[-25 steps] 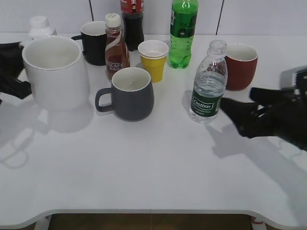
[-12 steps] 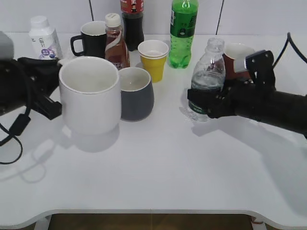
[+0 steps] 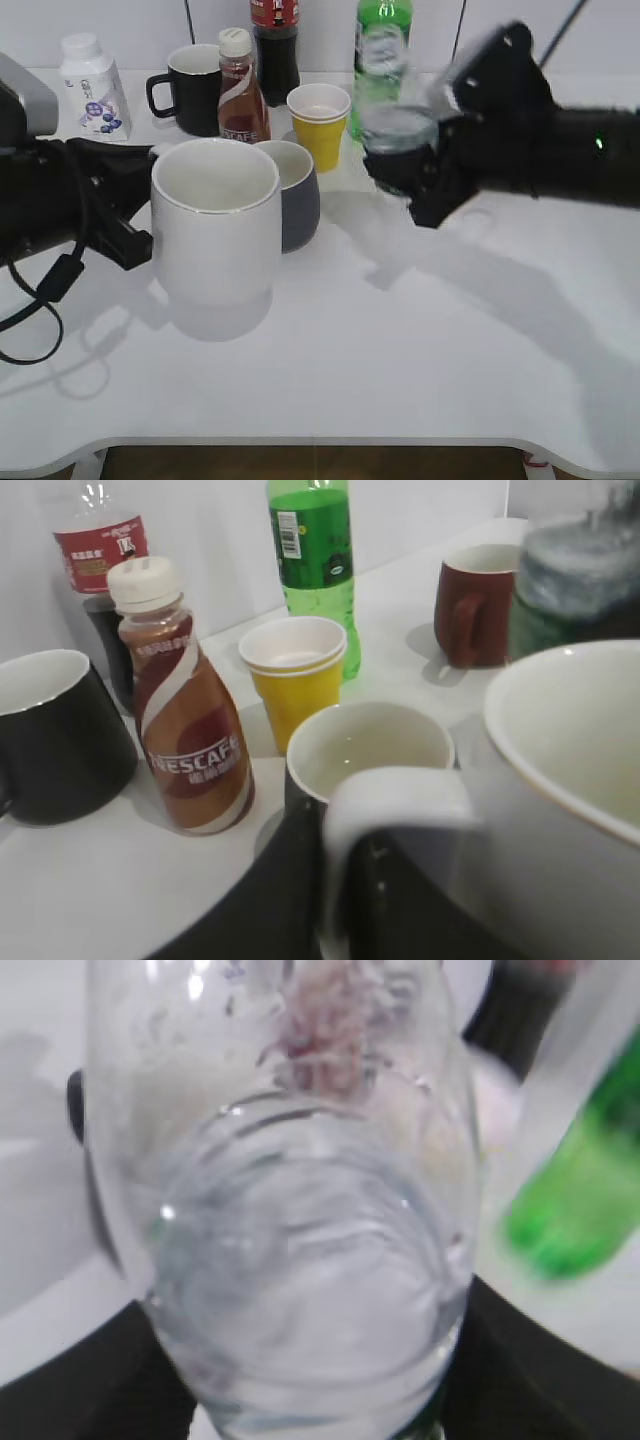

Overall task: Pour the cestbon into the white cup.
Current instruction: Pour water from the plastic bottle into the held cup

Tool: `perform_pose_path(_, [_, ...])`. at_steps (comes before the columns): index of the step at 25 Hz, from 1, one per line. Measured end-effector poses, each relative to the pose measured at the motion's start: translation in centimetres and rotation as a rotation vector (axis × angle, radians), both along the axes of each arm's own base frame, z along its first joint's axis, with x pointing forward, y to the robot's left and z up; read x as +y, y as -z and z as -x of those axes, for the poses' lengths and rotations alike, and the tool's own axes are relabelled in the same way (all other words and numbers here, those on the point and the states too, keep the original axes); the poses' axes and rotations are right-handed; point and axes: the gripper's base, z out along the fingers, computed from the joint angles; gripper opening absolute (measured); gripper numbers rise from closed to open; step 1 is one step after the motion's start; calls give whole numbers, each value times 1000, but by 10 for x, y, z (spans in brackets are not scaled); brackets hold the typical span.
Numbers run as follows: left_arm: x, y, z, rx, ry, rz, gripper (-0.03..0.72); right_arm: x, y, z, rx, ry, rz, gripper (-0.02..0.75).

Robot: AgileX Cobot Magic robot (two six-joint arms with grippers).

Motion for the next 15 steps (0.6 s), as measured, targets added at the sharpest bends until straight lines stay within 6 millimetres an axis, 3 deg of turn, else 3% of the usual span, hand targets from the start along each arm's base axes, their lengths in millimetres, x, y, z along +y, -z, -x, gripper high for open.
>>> perform_pose_path(4, [2, -3, 3, 13, -13, -25, 40, 34, -38, 9, -176, -43, 215, 452])
perform_pose_path(10, [10, -20, -1, 58, -90, -125, 40, 64, -63, 12, -306, -69, 394, 452])
perform_pose_path(15, [0, -37, -3, 71, -89, -176, 40, 78, -78, 15, -373, -68, 527, 452])
